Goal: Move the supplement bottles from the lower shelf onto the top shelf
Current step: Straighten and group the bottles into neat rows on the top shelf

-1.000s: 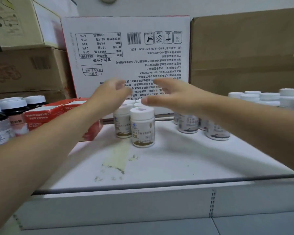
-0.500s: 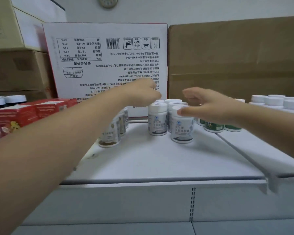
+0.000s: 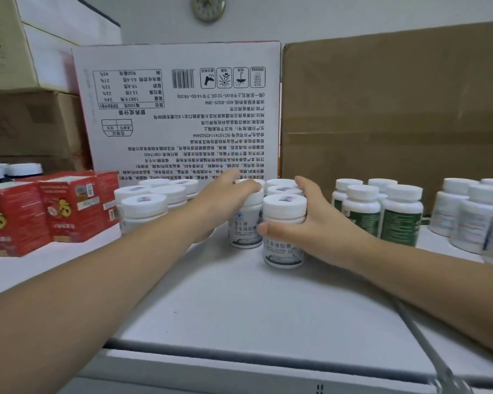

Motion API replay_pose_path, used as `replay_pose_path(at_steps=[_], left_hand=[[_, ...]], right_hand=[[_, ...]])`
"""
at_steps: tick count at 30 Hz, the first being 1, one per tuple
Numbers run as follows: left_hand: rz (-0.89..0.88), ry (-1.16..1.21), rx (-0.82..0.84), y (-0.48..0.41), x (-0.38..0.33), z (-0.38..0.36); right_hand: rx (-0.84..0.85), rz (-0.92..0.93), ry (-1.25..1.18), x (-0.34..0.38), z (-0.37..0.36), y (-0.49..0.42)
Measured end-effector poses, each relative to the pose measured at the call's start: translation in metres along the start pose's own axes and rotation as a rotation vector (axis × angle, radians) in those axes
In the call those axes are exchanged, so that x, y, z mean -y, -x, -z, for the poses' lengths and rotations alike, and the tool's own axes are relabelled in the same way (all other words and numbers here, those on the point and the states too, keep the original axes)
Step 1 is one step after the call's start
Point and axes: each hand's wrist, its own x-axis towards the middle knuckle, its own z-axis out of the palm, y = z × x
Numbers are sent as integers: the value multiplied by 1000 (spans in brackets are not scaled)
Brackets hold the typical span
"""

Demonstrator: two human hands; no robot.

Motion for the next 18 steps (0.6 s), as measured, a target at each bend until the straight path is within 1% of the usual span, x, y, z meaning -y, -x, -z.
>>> replay_pose_path(at_steps=[3,6,11,18], left_hand=[[35,141,11,-2,6,-2],[21,199,36,-4,9,-2],[16,248,14,-7,14,-4],[27,241,4,-9,17,-6]], right_hand=[[26,11,-31,-5,-1,-1],[41,27,-45,-13,-4,-5],[101,0,-25,-18,-5,-14],[113,-39,1,-11,1,-13]])
